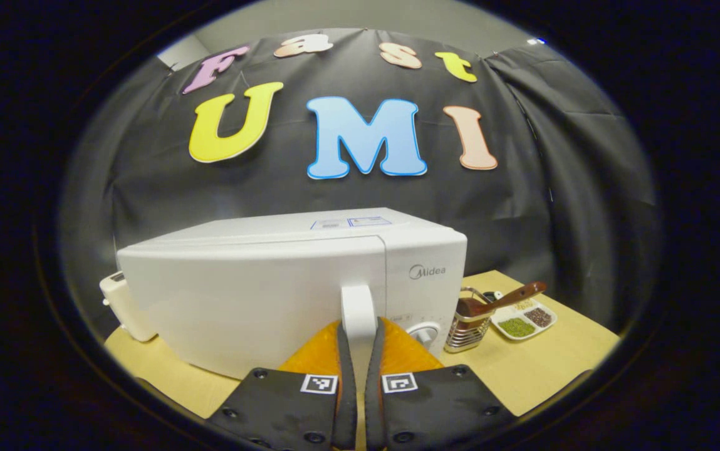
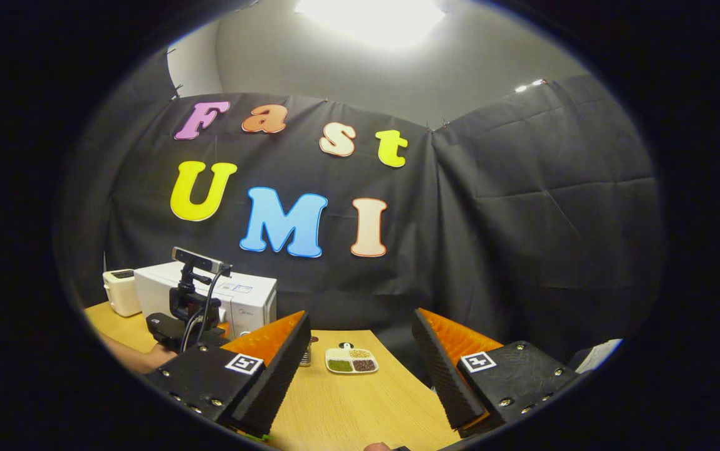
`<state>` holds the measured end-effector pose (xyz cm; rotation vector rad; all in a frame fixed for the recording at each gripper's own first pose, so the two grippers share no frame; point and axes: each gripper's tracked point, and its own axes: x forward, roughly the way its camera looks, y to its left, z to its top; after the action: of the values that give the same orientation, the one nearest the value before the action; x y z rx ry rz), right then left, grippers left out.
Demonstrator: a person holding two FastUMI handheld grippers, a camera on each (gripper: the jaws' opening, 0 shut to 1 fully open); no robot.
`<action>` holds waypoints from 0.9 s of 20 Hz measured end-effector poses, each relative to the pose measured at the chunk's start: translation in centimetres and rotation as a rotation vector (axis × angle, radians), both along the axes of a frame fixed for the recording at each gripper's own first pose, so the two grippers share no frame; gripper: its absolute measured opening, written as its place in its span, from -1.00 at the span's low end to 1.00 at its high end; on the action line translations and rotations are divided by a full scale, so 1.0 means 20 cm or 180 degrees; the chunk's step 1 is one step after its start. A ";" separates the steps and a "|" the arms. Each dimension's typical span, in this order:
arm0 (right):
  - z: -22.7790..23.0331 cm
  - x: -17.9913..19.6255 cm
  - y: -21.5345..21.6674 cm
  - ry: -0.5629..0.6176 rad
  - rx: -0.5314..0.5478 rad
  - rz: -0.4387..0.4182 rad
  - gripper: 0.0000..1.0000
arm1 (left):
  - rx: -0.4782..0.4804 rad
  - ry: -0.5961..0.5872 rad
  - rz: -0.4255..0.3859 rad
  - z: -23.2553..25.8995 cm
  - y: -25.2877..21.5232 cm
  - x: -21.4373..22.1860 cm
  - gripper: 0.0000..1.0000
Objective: Open the microwave oven with the left hand, put the food in, and close the microwave oven.
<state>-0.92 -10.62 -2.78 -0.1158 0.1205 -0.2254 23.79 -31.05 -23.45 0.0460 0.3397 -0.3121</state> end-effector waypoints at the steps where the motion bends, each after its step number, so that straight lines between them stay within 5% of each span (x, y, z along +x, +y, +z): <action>1: 0.00 0.00 0.01 -0.0005 0.0020 0.0030 0.97 | -0.0009 -0.0046 0.0017 0.02 0.02 -0.06 -0.77; 8: 0.00 0.04 0.06 -0.0090 0.0267 0.0349 0.97 | 0.0035 -0.0171 -0.0010 0.08 0.20 -0.37 -0.76; 18: 0.01 0.00 0.34 -0.0174 0.0517 0.1297 0.97 | 0.0240 -0.0107 0.0437 0.11 0.66 -0.77 -0.77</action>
<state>-0.93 -3.90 -2.49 0.0289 0.0583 0.1877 8.34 -17.82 -21.17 0.1015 0.3196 -0.1623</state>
